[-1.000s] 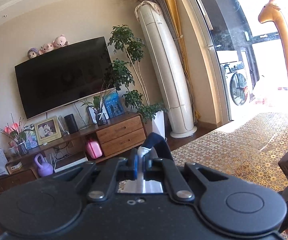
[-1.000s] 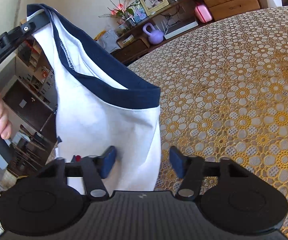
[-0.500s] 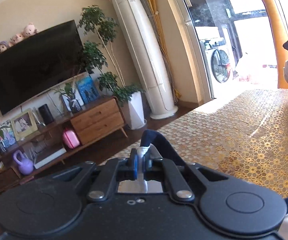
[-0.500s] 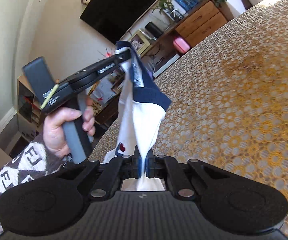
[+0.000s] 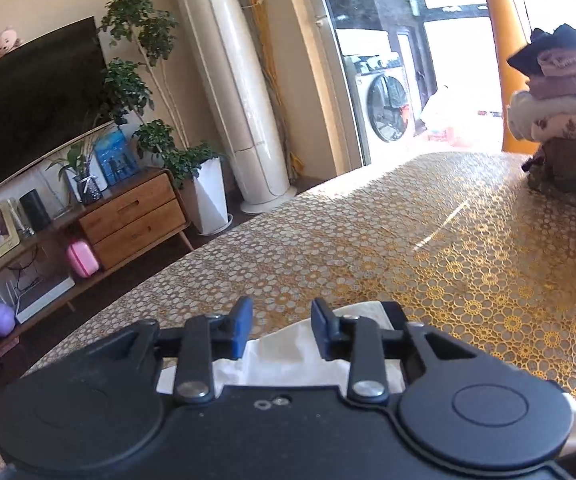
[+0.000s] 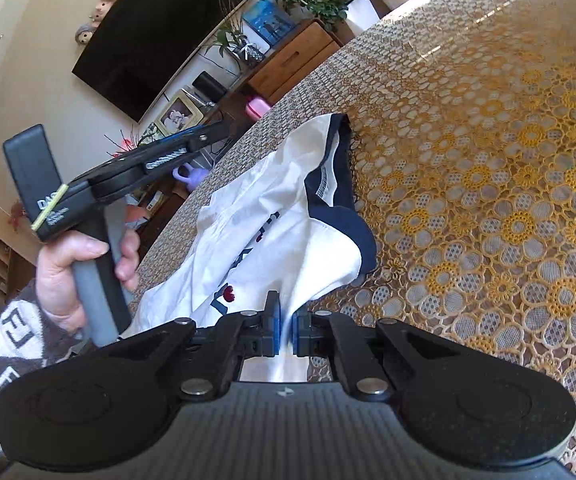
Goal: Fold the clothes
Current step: 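Open both grippers and release the apron flat on the table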
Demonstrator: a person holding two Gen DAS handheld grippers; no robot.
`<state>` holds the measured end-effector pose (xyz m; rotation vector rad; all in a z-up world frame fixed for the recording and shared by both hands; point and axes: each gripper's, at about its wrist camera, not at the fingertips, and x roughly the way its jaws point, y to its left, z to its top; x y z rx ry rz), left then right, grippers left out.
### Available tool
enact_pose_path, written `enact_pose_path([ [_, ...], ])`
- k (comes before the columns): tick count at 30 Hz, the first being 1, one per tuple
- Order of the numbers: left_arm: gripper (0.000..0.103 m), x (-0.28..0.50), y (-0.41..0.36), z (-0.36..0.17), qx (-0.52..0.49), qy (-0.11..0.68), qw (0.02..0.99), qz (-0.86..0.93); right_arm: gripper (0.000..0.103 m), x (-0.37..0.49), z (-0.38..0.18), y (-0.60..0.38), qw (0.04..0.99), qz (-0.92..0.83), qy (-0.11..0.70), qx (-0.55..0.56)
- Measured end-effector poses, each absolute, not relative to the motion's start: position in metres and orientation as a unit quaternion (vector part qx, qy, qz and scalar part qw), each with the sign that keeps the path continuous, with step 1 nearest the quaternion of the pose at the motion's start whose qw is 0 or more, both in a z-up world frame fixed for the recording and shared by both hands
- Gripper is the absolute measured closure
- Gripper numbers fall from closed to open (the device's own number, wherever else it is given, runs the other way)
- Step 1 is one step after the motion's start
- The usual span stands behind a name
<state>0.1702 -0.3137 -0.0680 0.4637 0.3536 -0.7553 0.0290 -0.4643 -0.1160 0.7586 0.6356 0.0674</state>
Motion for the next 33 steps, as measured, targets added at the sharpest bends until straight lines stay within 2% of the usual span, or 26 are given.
enact_pose_path([
  [1,0.000,0.170,-0.301,-0.061,0.215,0.171,0.893,-0.357,0.089,0.030,-0.113,-0.461,0.884,0.021,0.308,0.352],
  [2,0.000,0.170,-0.288,-0.053,0.206,0.171,0.898,-0.350,0.075,0.029,-0.110,-0.458,0.887,0.010,0.311,0.341],
  [3,0.000,0.169,-0.275,-0.046,0.198,0.171,0.902,-0.343,0.066,0.027,-0.107,-0.456,0.893,-0.001,0.305,0.331],
  [4,0.000,0.169,-0.262,-0.039,0.190,0.172,0.906,-0.337,0.040,0.024,-0.103,-0.455,0.899,-0.011,0.296,0.322],
  [5,0.000,0.169,-0.249,-0.031,0.181,0.172,0.910,-0.330,0.029,0.021,-0.099,-0.454,0.907,-0.023,0.284,0.310],
  [11,0.000,0.154,-0.172,0.008,0.145,0.177,0.930,-0.289,0.029,0.004,-0.074,-0.447,0.920,-0.013,0.276,0.279],
  [17,0.000,0.115,-0.107,0.022,0.146,0.190,0.936,-0.257,0.029,-0.003,-0.060,-0.416,0.930,0.024,0.282,0.236],
  [26,0.000,0.081,-0.042,-0.011,0.109,0.276,0.922,-0.250,0.029,-0.015,-0.047,-0.367,0.949,0.069,0.280,0.127],
  [33,0.000,0.068,-0.037,-0.062,0.122,0.318,0.900,-0.273,0.029,-0.005,-0.059,-0.341,0.950,0.091,0.295,0.051],
])
